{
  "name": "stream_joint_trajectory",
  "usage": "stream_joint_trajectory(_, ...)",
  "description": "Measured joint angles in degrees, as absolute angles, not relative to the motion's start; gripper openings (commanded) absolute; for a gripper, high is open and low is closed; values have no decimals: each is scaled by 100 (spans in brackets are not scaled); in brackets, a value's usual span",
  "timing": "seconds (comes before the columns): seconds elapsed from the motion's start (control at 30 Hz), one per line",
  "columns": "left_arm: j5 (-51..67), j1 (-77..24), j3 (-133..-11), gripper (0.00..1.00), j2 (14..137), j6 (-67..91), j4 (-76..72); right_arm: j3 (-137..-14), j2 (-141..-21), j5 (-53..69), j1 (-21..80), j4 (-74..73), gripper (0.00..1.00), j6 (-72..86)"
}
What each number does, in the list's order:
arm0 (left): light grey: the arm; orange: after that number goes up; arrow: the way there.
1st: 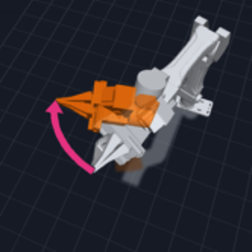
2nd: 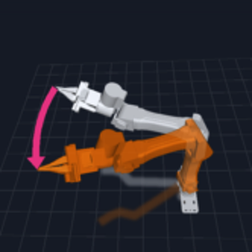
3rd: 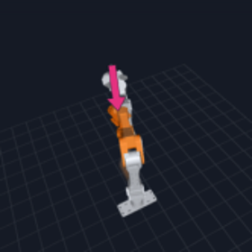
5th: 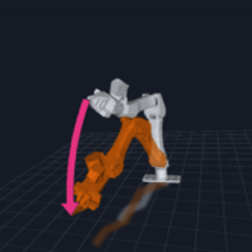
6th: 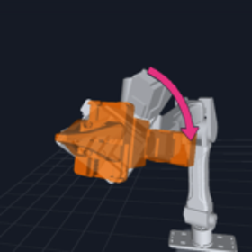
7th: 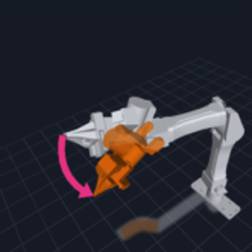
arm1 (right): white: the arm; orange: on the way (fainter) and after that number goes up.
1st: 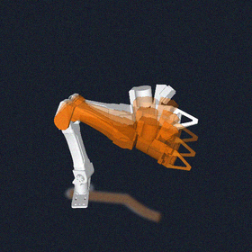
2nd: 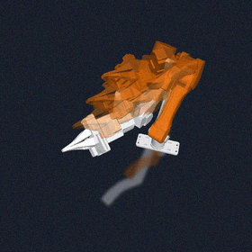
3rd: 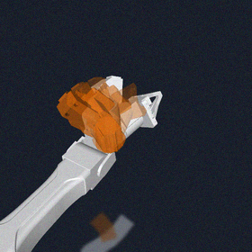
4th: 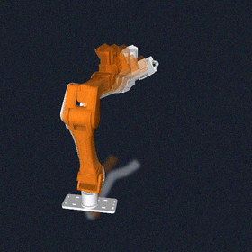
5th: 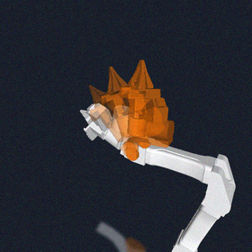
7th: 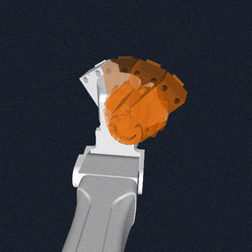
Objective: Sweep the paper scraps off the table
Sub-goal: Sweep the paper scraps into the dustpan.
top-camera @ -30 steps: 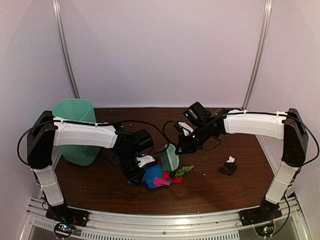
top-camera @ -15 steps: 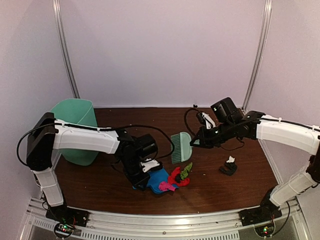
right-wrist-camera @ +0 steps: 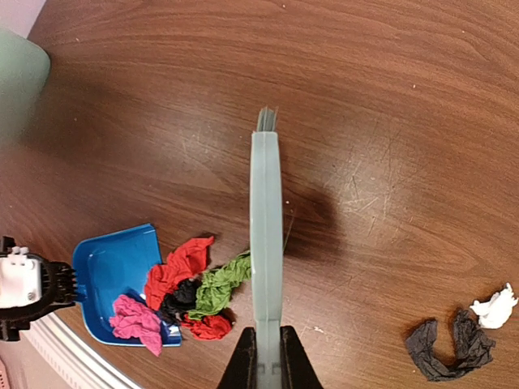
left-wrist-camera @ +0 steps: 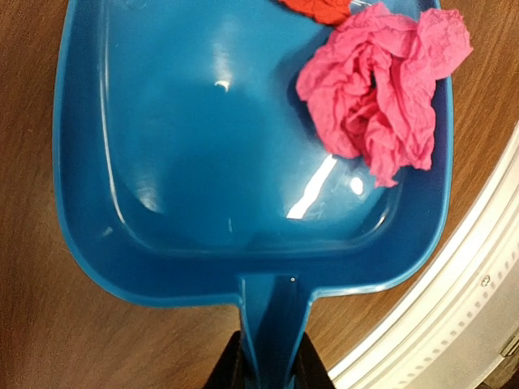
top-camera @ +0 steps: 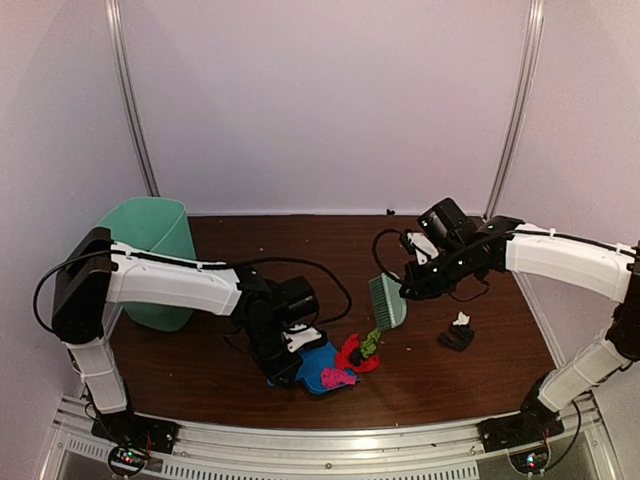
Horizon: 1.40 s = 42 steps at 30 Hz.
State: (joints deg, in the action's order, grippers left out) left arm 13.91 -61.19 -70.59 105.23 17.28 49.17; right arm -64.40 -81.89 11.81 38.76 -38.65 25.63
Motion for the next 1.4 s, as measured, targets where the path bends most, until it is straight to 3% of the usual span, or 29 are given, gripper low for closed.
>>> stream_joint_trajectory(0.5, 1389, -6163, -7105, 0, 10645, 1841, 4901, -6796, -8799, 532, 4445, -4401, 0, 2228)
stream_joint_trajectory(1.4, 1422, -6163, -7279, 0, 10871, 1750, 4510, -5927, -8589, 2222, 4698, -3157, 0, 3135)
